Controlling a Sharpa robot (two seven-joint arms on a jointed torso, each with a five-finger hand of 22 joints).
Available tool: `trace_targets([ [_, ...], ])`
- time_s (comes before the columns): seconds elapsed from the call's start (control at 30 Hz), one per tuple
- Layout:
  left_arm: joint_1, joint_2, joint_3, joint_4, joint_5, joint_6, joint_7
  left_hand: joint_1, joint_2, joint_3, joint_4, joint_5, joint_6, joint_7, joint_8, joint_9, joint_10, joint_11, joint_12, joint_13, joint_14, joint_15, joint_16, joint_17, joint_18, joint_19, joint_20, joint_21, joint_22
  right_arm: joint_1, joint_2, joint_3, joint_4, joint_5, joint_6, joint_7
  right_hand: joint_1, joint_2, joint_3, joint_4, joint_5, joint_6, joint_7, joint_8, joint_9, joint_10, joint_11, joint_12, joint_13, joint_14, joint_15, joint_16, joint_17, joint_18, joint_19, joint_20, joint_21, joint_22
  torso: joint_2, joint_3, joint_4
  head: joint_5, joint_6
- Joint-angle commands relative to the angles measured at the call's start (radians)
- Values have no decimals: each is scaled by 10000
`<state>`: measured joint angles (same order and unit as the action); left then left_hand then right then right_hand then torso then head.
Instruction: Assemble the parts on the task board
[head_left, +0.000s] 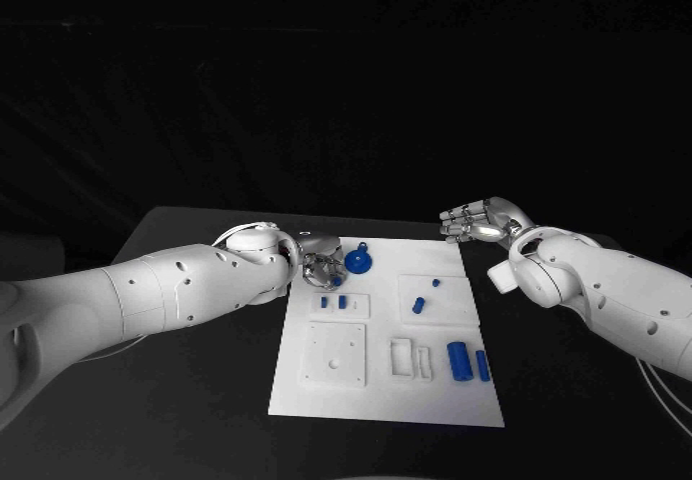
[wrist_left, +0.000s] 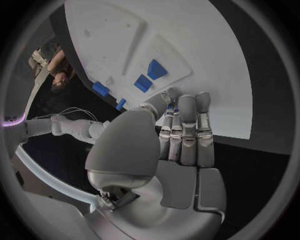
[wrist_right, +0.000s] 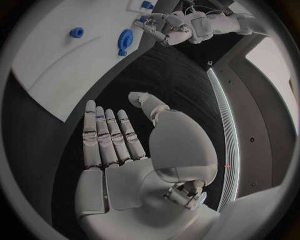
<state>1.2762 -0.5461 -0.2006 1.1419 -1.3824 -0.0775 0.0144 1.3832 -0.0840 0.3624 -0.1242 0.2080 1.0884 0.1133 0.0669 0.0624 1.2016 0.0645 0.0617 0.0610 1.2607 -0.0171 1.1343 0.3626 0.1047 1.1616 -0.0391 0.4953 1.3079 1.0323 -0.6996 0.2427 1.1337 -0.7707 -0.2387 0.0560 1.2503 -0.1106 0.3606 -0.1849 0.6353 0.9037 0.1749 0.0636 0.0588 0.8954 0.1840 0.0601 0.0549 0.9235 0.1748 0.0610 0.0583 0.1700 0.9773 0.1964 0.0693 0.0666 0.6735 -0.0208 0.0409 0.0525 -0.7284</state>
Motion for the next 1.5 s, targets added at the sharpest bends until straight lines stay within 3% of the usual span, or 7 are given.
trace_targets([
  [0.03, -81, -2, -52, -5, -124, 194, -28, 4, -162, 129, 13, -71, -258, -15, -55, -4, -304, 196, -38, -24, -13, 76, -44, -38, 129, 0, 86, -54, 205, -4, -7, 4, 16, -120, 169, 55, -30, -35, -3, -24, -27, -14, 41, -62, -14, -93, -17, -67, -17, -101, 31, -46, -18, 33, -60, -8, 15, -14, 2, 2, 0, 0, -1],
  [0.57, -82, -304, -43, -38, -123, -26, -152, 205, -423, 333, 70, -61, -334, -22, -53, -2, -286, 202, -40, -24, -4, 73, -38, -180, 188, 41, 95, -37, 220, -9, -112, 3, 173, -963, 525, -259, 50, -15, -525, -135, -227, 185, -3, -54, -6, 769, -67, -26, 22, 615, 58, -10, 21, 13, 96, -72, 83, -5, 2, 1, 4, -35, 33],
  [0.7, -82, -437, -29, -62, -123, -68, -167, 261, -465, 362, 27, -43, -327, -27, -53, -2, -297, 212, -39, -24, -8, 76, -44, -202, 205, 28, 97, 14, 228, -47, -178, 3, 287, -1561, 774, -354, -108, 58, -300, -399, -554, 884, -90, -18, 37, 1749, -346, -13, 23, 1746, -301, -27, 61, 42, 1042, -452, 441, 11, -1, 3, 3, -48, 54],
  [0.93, -80, -654, 40, -189, 148, -630, -154, 346, -467, 465, -16, -40, -361, -8, -54, -3, -243, 205, -40, -24, -4, 65, -65, -244, 236, -5, 91, 136, 233, -127, -278, 3, 475, -2816, 1033, -470, 89, 136, -707, -711, -1261, 1618, -421, 63, 91, 3977, -1212, 186, 82, 5330, -1777, 1251, 1095, -10, 4215, -1951, 2645, 1014, -1, 5, 5, -85, 121],
  [1.1, -79, -804, 260, -250, 1381, -1828, 200, 279, -447, 490, 61, -43, -72, 119, -51, 3, -29, 174, -41, -24, -146, 37, -501, -448, 217, -183, 88, 74, 185, -187, -346, 4, 668, -4078, 1074, -613, -55, 231, -928, -971, -1408, 2080, -616, -1, 84, 4949, -1603, 18, 142, 5400, -2298, 3988, 4570, -522, 4811, -2763, 4564, 2379, -4, 3, -9, -299, 193],
  [1.2, -77, -916, 401, -187, 3178, -2507, 617, 134, -452, 358, 216, -60, 32, 89, -55, 6, 38, 174, -52, -27, -263, 22, -1274, -764, 116, -412, 102, -382, -6, -232, -392, 4, 836, -5113, 1006, -750, -114, 262, -684, -967, -1523, 2107, -655, -15, 95, 4843, -1613, 47, 165, 4969, -2333, 5357, 7138, -403, 4226, -2798, 6150, 3824, -11, -1, -8, -416, 221],
  [1.5, -74, -1246, 677, 384, 7128, -3110, 1842, 121, -154, -184, 280, -77, 312, 41, -25, 16, 435, 46, -14, -18, -430, 71, -3398, -1441, -181, -661, 108, -1765, -776, -447, -527, 5, 1563, -7928, 831, -1467, -375, 54, -367, -937, -2032, 2259, -701, 4, 111, 4118, -1431, 5, 103, 5274, -2246, 5878, 7990, -194, 4051, -2705, 7331, 5087, -6, -15, -13, -643, 224],
])
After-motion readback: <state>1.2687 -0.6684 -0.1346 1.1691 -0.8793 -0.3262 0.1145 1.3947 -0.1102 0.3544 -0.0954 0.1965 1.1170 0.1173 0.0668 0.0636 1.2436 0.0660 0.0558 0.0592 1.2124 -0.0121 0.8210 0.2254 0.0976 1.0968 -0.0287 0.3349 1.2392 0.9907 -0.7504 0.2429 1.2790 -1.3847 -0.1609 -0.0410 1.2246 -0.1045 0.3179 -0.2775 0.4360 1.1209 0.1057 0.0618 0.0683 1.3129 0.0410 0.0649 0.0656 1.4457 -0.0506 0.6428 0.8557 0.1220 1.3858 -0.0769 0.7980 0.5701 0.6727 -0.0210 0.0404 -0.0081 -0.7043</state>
